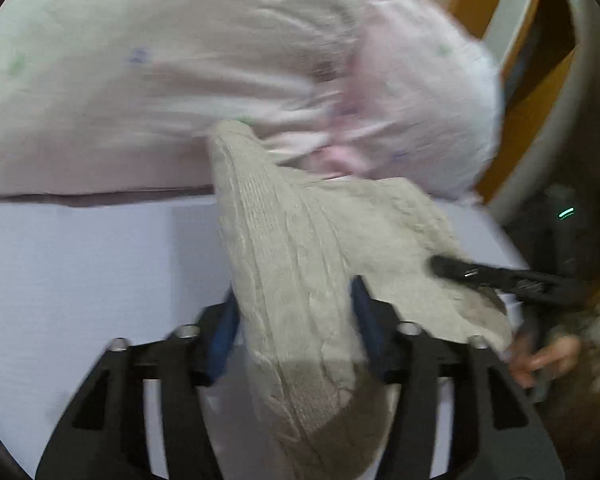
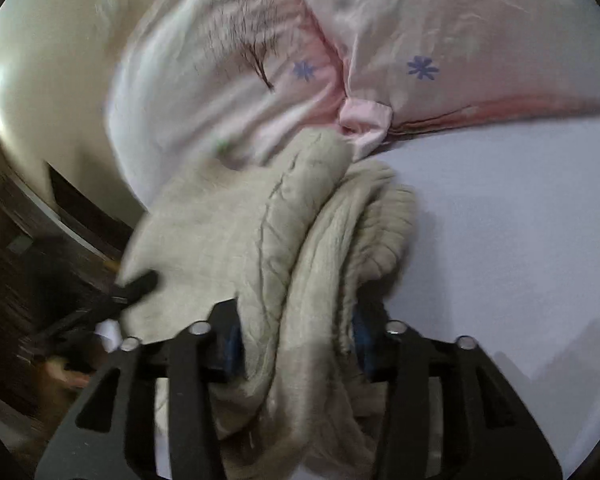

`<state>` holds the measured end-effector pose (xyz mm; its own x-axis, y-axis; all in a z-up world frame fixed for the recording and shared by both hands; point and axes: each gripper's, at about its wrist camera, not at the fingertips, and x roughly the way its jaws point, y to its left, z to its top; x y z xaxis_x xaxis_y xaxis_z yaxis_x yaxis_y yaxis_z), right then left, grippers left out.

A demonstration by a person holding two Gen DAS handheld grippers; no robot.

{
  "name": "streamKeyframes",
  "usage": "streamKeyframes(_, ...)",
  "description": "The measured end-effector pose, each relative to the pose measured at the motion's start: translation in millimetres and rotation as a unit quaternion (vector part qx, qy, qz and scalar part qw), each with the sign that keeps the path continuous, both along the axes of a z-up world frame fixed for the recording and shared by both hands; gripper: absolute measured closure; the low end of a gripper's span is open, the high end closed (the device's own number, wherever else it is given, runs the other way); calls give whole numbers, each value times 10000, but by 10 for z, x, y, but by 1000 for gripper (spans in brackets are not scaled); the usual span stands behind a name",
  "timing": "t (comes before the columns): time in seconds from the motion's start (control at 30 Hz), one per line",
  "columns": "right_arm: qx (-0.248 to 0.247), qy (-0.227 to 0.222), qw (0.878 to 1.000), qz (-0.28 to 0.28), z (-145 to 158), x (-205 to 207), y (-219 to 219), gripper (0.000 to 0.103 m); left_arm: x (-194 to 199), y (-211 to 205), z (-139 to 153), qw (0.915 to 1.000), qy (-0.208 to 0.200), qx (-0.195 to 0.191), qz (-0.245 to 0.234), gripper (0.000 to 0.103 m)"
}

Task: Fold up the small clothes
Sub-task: 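Lower the folded sweater onto the sheet and open both grippers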

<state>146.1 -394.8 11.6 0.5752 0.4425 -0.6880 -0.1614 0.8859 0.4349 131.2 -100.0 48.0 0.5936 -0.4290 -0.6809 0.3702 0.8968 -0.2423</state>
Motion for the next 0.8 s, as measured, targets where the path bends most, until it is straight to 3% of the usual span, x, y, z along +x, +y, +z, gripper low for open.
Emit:
streamKeyframes(0.07, -143, -440, 9986, -269, 114, -164, 16, 48, -32, 76, -24, 9985, -102, 405, 354, 35)
streamKeyframes(0.1, -21, -629, 9976, -302, 182, -272, 8, 48, -73, 133, -10, 9982, -151, 399, 411, 25)
streamKeyframes(0.13, 114, -774, 9967, -202, 238, -376, 42, 48, -119, 176, 10, 9981, -210, 368, 457, 20)
streamKeyframes(0.2, -79, -664, 9977, 78, 231, -413, 203, 48, -249, 267, 46, 9972, -348, 327, 576, 16)
streamKeyframes(0.23, -340, -450, 9982, 210, 160, -381, 324, 51, -328, 293, 53, 9971, -359, 292, 601, 15)
streamKeyframes(0.27, -607, -228, 9974, 308, 57, -326, 432, 76, -374, 318, 47, 9972, -341, 258, 609, 12)
streamKeyframes(0.3, -778, -167, 9965, 253, -12, -311, 456, 89, -432, 335, 34, 9973, -303, 227, 630, 11)
streamKeyframes(0.43, -593, -379, 9951, -696, 39, -277, 158, 92, -653, 278, -58, 9971, -126, 326, 674, 4)
streamKeyframes(0.5, -533, -247, 9957, -711, 15, -285, 120, 91, -764, 266, -121, 9976, -22, 305, 616, 3)
streamKeyframes(0.53, -514, -217, 9964, -635, 18, -337, 135, 87, -796, 240, -159, 9981, 50, 286, 552, 2)
streamKeyframes(0.6, -506, -214, 9965, -627, 93, -487, 196, 66, -840, 187, -231, 9981, 157, 313, 501, 1)
streamKeyframes(0.63, -540, -281, 9959, -674, 141, -649, 246, 31, -859, 166, -265, 9979, 200, 354, 502, 1)
streamKeyframes(0.67, -599, -374, 9946, -762, 180, -791, 247, 2, -867, 127, -307, 9973, 254, 446, 526, 1)
streamKeyframes(0.73, -750, -585, 9917, -870, 254, -1080, 265, 2, -869, 55, -381, 9950, 320, 714, 614, 1)
streamKeyframes(0.8, -987, -482, 9899, -900, 198, -1245, 294, 2, -858, 3, -451, 9926, 423, 909, 683, 1)
